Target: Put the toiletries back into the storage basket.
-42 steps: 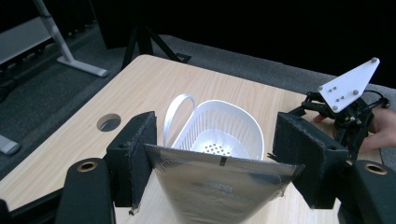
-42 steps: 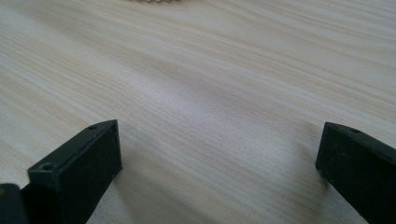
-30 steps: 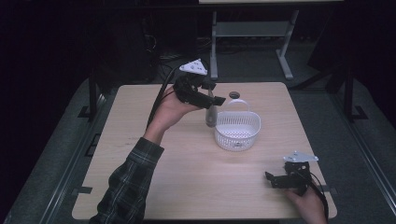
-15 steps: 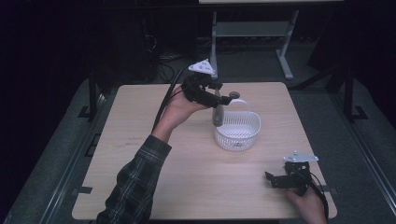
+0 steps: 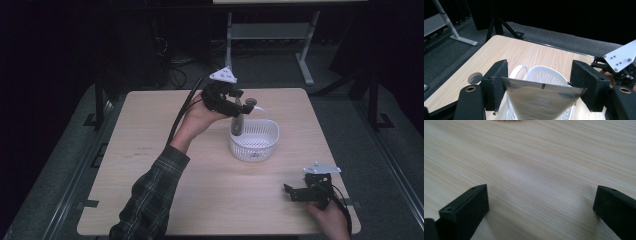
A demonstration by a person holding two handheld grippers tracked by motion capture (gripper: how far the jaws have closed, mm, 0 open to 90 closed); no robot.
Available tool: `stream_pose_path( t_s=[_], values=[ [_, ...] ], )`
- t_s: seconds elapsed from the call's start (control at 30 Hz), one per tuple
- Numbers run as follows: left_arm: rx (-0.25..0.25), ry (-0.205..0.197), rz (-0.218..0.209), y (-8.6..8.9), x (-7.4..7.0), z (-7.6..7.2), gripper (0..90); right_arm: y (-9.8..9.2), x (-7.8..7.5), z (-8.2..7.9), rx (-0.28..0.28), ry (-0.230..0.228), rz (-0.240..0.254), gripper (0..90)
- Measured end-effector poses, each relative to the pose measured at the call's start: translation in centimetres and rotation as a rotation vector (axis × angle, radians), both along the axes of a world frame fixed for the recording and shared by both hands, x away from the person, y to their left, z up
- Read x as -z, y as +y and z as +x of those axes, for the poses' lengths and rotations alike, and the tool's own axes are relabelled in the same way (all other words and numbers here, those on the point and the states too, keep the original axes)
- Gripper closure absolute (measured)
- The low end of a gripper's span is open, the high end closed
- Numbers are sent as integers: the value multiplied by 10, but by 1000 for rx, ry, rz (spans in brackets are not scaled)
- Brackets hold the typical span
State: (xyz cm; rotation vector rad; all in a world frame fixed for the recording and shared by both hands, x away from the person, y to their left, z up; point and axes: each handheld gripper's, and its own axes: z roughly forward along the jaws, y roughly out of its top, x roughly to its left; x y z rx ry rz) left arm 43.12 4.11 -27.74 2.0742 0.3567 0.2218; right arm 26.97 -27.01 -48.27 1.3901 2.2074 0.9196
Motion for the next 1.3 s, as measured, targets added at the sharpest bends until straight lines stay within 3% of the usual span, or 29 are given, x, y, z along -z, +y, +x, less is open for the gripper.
stream_pose_path(
  t_s=[1.3],
  values=[
    [-5,40,110,-17,53,6,302,0,0,0,-1,-3,-2,0]
  ],
)
